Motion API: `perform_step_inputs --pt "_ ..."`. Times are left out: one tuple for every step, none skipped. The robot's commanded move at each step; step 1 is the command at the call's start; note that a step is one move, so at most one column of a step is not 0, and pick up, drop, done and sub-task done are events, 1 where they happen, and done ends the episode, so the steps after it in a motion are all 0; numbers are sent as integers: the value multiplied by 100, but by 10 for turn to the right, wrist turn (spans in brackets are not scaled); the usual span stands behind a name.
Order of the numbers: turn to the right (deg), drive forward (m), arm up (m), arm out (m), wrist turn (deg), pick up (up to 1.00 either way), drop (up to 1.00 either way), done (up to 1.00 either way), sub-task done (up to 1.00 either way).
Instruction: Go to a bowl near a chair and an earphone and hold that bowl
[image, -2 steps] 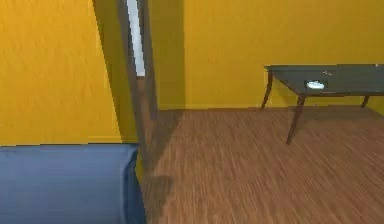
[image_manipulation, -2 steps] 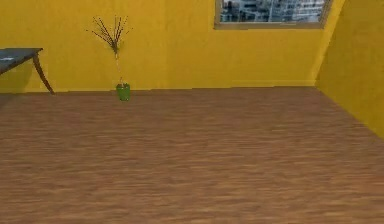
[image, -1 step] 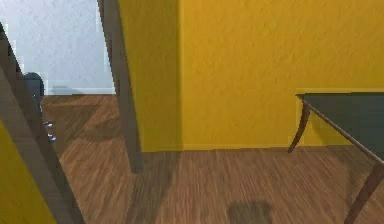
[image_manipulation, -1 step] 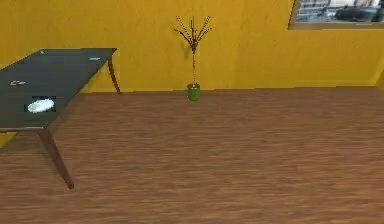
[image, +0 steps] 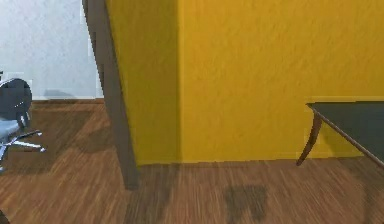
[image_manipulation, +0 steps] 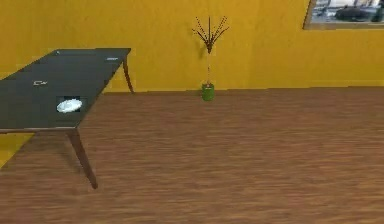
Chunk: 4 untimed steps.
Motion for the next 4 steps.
perform_step_inputs --pt "150 0 0 0 0 0 0 0 0" --pt "0 75 0 0 0 0 0 0 0" --pt "-450 0 0 0 0 0 0 0 0" --pt "-450 0 0 0 0 0 0 0 0"
